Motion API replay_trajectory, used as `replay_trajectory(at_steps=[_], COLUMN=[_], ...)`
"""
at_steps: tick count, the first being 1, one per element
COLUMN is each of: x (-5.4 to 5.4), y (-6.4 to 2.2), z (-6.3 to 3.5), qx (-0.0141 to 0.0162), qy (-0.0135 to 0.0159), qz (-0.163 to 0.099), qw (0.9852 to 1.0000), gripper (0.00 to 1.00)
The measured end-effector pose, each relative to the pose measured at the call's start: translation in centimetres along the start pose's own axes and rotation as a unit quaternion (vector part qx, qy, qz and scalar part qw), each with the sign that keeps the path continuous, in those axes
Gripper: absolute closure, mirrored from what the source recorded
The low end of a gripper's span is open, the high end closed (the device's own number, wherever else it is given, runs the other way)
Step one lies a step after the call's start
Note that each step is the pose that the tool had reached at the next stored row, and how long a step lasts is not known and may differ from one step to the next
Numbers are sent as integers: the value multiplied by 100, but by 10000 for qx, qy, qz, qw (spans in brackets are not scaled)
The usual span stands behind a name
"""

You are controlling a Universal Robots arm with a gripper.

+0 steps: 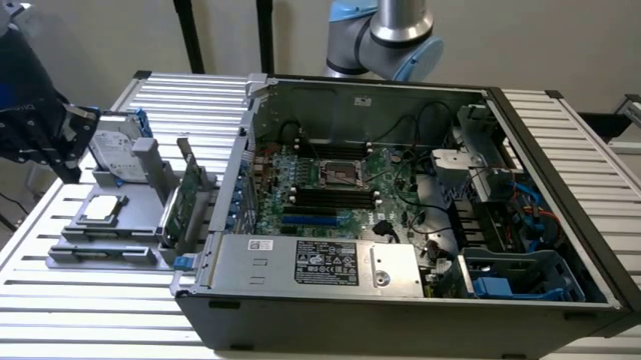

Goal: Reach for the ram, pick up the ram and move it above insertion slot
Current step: 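Reach for the ram, then pick up the ram and move it above insertion slot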

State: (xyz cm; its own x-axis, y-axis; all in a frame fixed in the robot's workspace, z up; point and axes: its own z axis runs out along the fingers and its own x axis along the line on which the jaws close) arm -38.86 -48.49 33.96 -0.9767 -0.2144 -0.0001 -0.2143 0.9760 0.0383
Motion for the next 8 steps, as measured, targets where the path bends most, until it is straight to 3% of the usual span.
replay_trajectory(at_steps=[4, 8], x=[0, 0], y=[-1, -3], z=[39, 67], qx=[1, 0], qy=[15, 29], qz=[-367, -729], qw=[9993, 9973], gripper=[89, 89])
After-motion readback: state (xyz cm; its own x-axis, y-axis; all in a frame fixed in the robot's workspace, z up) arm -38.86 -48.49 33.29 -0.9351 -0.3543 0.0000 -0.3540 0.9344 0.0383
